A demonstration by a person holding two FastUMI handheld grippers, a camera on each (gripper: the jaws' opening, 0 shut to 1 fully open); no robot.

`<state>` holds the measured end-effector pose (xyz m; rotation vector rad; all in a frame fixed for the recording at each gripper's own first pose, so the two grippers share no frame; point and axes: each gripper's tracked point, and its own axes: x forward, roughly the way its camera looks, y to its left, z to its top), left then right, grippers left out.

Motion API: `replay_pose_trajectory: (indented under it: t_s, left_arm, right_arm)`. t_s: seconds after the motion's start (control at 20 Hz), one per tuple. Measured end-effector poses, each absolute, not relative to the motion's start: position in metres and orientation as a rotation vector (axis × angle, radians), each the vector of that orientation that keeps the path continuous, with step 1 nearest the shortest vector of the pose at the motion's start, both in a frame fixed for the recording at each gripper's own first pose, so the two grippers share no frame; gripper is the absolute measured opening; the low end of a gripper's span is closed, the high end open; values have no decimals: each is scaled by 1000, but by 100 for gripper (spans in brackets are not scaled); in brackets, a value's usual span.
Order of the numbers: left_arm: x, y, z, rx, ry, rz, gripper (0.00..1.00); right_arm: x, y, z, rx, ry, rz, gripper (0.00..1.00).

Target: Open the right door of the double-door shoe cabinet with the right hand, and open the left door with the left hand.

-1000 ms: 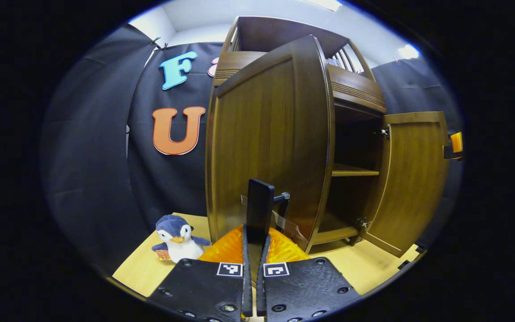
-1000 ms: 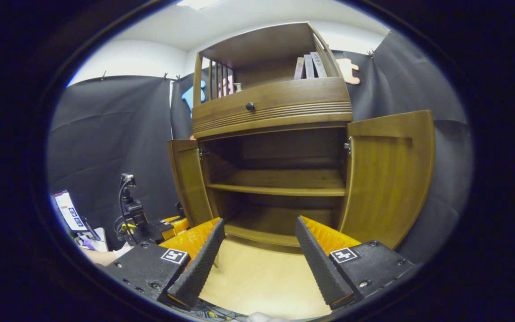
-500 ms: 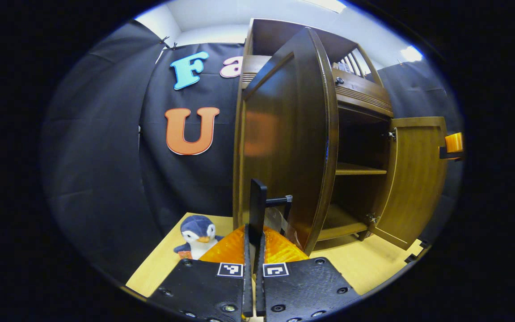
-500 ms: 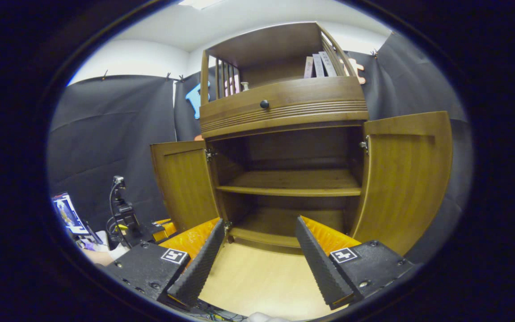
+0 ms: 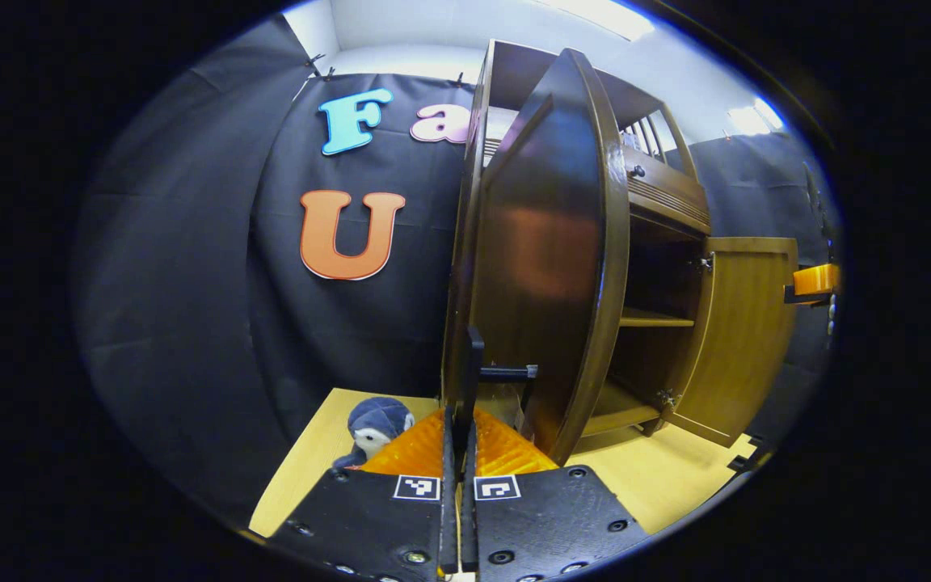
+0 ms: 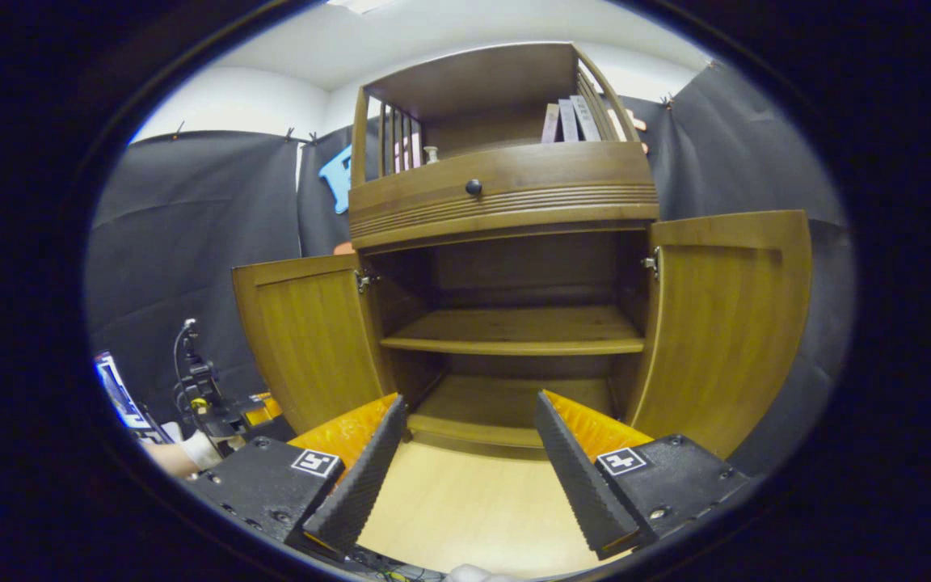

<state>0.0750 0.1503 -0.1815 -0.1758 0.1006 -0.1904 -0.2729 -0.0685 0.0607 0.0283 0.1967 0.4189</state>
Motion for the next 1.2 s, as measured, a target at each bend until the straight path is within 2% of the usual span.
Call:
replay_pose_trajectory:
  t_s: [0.45, 0.65, 1.0, 1.05, 1.1, 1.15, 1.2]
  left_arm:
    - [84, 168, -183, -106, 107, -435, 1]
    - [81, 170, -184, -132, 113, -452, 0]
    - [58, 205, -185, -108, 129, -305, 89]
    - [52, 211, -181, -109, 129, -266, 89]
    - [44, 213, -171, -107, 116, -223, 100]
    - [36, 217, -161, -97, 109, -175, 94]
    - [29, 219, -149, -74, 99, -124, 94]
  right_arm:
    - [-273, -65, 60, 7, 212, 356, 100]
    - [-273, -63, 60, 8, 215, 354, 99]
    - [-269, -68, 59, 0, 209, 341, 100]
    - [-269, -72, 60, 0, 204, 330, 100]
    - [-268, -75, 62, -2, 194, 316, 100]
    - [-266, -79, 63, -8, 185, 303, 100]
    - [-266, -83, 65, -16, 176, 293, 100]
